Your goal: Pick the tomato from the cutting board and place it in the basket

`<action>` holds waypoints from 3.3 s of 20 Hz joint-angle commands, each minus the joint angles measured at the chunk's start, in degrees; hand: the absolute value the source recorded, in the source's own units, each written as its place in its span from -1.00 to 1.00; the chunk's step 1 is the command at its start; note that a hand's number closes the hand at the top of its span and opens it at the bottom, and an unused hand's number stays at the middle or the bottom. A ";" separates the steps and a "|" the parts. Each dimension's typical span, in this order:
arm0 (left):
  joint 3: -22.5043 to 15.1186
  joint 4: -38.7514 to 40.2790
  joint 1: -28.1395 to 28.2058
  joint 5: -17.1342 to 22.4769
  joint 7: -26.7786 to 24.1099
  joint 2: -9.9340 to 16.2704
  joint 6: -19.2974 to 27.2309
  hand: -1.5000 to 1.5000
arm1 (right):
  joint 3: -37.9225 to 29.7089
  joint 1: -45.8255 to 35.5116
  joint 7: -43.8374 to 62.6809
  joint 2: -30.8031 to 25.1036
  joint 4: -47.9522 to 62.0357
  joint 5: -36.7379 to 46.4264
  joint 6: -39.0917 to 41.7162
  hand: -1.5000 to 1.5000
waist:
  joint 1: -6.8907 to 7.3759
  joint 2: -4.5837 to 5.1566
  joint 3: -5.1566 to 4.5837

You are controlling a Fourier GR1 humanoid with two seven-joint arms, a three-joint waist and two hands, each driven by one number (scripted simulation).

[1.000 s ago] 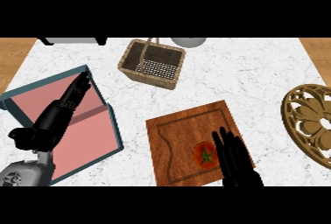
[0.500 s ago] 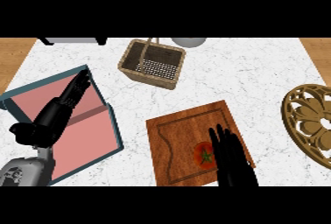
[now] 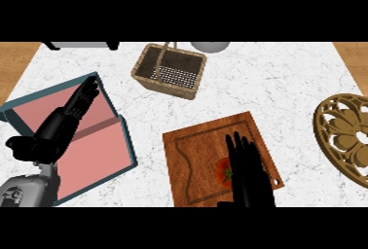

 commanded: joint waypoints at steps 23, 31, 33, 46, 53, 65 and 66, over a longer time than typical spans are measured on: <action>0.01 -4.83 1.10 -3.62 4.16 -4.45 -0.74 0.00 | -1.92 -3.69 -5.53 0.03 14.40 0.67 2.43 1.00 | 0.15 -0.06 0.01; 0.98 -1.93 0.04 -3.22 1.26 -4.62 -1.77 0.00 | 6.15 -12.42 3.84 3.20 17.66 5.58 0.40 1.00 | 0.66 0.03 0.01; -0.53 -1.27 -1.40 -4.36 0.72 -5.07 -1.65 0.00 | 13.32 -18.17 13.14 3.22 12.75 -0.63 9.72 1.00 | 2.85 0.27 -0.03; -2.71 1.73 -4.80 -4.50 0.33 -5.28 -3.97 0.00 | 17.21 -37.18 29.04 3.32 4.16 -22.01 -6.12 1.00 | 7.93 0.74 0.06; -2.05 2.85 -5.34 -4.20 1.16 -5.32 -3.72 0.00 | 14.47 -51.25 35.73 3.32 1.78 -21.33 -15.07 1.00 | 7.69 -0.35 -0.23; -1.75 5.79 -5.98 -5.59 -1.02 -5.67 -2.54 0.00 | 4.05 -74.34 46.19 3.30 14.75 -23.78 -11.36 1.00 | 5.95 -0.30 -0.55; -2.04 5.04 -5.34 -5.23 -0.56 -6.30 -2.40 0.00 | 1.94 -77.06 46.15 3.30 16.68 -24.47 -10.57 1.00 | 6.61 -0.39 -0.54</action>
